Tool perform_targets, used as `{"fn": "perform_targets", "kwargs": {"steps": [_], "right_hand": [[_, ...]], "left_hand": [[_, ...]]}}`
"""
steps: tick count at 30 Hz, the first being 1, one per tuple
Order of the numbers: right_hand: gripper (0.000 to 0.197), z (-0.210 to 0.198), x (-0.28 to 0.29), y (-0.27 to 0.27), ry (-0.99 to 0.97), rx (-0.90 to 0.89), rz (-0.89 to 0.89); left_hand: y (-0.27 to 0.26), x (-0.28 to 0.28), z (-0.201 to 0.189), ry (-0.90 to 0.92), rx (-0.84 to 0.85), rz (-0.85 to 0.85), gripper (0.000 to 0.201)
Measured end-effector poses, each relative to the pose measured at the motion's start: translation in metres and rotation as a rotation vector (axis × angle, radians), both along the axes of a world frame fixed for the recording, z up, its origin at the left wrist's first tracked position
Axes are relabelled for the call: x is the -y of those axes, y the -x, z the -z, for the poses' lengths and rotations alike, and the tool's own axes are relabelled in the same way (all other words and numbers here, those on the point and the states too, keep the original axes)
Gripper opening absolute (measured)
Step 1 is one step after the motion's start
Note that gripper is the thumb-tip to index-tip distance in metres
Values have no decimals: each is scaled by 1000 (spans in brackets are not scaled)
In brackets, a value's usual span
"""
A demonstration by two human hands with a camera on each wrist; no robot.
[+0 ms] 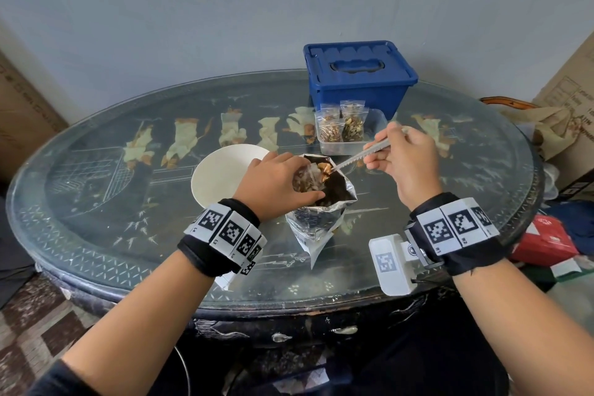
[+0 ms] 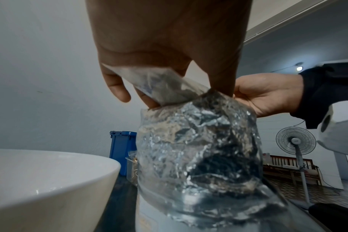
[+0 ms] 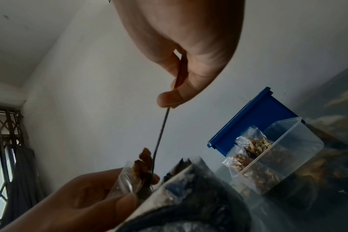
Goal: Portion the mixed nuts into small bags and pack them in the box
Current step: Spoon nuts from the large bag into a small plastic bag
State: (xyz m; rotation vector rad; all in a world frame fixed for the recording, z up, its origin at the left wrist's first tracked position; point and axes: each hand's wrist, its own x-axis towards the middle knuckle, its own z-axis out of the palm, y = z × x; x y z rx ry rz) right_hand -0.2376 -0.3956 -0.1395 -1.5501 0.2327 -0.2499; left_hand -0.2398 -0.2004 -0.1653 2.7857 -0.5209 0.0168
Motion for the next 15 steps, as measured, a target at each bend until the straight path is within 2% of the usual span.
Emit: {"fn": "perform_targets", "kwargs": {"steps": [10,15], "right_hand": [[31,-5,-13,-2,78,-1,-62],[31,-10,-14,-1,111,17,-83]], "left_hand": [[2,2,-1,-19,31,5,59],[1,0,-4,30,-36,46,69]]}}
